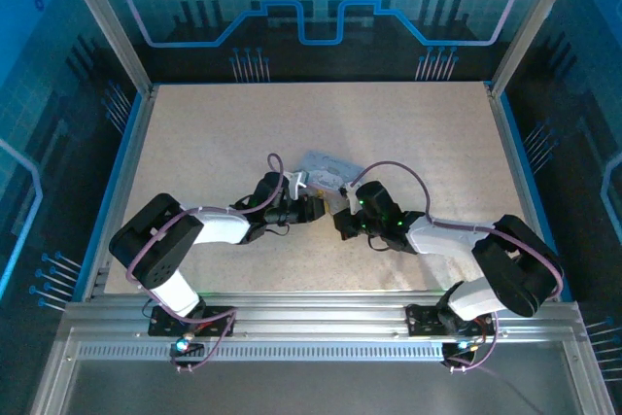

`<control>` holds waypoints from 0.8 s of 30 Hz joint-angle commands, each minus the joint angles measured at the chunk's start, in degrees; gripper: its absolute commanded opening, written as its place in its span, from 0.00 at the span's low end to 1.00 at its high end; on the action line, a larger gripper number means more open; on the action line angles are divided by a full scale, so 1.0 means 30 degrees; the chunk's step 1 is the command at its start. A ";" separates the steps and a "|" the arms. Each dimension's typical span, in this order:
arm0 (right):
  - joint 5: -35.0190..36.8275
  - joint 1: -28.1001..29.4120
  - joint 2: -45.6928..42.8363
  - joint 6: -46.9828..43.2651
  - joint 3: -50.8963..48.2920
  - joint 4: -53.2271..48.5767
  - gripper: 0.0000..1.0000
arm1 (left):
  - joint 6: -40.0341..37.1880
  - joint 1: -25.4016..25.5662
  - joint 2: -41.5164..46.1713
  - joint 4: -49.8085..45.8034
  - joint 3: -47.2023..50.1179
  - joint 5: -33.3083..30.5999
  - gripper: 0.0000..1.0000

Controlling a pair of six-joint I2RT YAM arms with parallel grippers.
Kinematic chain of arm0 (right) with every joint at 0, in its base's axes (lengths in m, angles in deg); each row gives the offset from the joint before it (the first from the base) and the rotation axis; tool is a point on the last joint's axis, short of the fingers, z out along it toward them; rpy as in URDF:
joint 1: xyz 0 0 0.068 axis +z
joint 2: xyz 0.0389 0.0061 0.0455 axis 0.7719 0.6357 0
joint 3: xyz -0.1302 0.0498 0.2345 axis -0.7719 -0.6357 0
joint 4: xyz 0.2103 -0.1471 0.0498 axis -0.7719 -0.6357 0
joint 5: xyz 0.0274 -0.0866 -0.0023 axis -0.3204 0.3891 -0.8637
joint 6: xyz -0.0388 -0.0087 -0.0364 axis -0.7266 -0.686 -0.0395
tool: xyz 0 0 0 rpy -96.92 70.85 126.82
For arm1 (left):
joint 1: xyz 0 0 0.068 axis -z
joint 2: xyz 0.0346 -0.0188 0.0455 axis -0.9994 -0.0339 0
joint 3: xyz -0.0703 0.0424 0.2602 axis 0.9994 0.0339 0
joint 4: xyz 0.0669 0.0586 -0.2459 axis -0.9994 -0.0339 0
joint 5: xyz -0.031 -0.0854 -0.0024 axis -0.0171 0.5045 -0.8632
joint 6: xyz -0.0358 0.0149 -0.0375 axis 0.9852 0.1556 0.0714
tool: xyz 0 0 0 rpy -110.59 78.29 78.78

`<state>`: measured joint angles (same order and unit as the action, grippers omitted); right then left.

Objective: Unlock a padlock with a key

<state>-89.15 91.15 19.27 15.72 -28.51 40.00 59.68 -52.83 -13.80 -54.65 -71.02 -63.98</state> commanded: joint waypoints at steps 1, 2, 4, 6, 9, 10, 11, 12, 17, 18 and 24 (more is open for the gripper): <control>-0.0208 0.0317 0.0083 -0.0358 -0.0105 0.0378 0.04 | 0.0061 0.0128 0.0500 0.0309 -0.0263 0.0189 0.27; -0.0193 0.0317 0.0055 -0.0393 -0.0123 0.0377 0.04 | 0.0062 0.0132 0.0519 0.0299 -0.0270 0.0189 0.27; -0.0208 0.0302 -0.0020 -0.0396 -0.0163 0.0447 0.04 | 0.0075 0.0126 0.0497 0.0253 -0.0277 0.0189 0.27; -0.0252 0.0341 -0.0088 -0.0367 -0.0225 0.0578 0.04 | 0.0061 0.0144 0.0468 0.0250 -0.0299 0.0189 0.27; -0.0340 0.0335 -0.0119 -0.0411 -0.0197 0.0605 0.04 | 0.0053 0.0147 0.0379 0.0223 -0.0301 0.0103 0.27; -0.0367 0.0339 -0.0119 -0.0456 -0.0208 0.0598 0.04 | 0.0032 0.0128 0.0352 0.0221 -0.0271 0.0065 0.27; -0.0396 0.0346 -0.0122 -0.0459 -0.0240 0.0599 0.04 | 0.0031 0.0150 0.0317 0.0238 -0.0263 0.0043 0.27; -0.0398 0.0332 -0.0149 -0.0473 -0.0253 0.0598 0.04 | 0.0060 0.0147 0.0284 0.0278 -0.0241 0.0043 0.27; -0.0424 0.0328 -0.0114 -0.0502 -0.0284 0.0523 0.04 | 0.0090 0.0143 0.0233 0.0345 -0.0241 0.0043 0.27; -0.0428 0.0346 -0.0115 -0.0510 -0.0313 0.0537 0.04 | 0.0105 0.0144 0.0233 0.0366 -0.0241 0.0046 0.27; -0.0297 0.0338 -0.0137 -0.0397 -0.0463 0.0675 0.04 | 0.0117 0.0131 0.0233 0.0323 -0.0226 0.0072 0.27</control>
<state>-89.56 91.33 19.27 15.26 -29.29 40.22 59.68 -52.79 -13.80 -54.82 -71.02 -64.00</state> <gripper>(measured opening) 0.051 0.275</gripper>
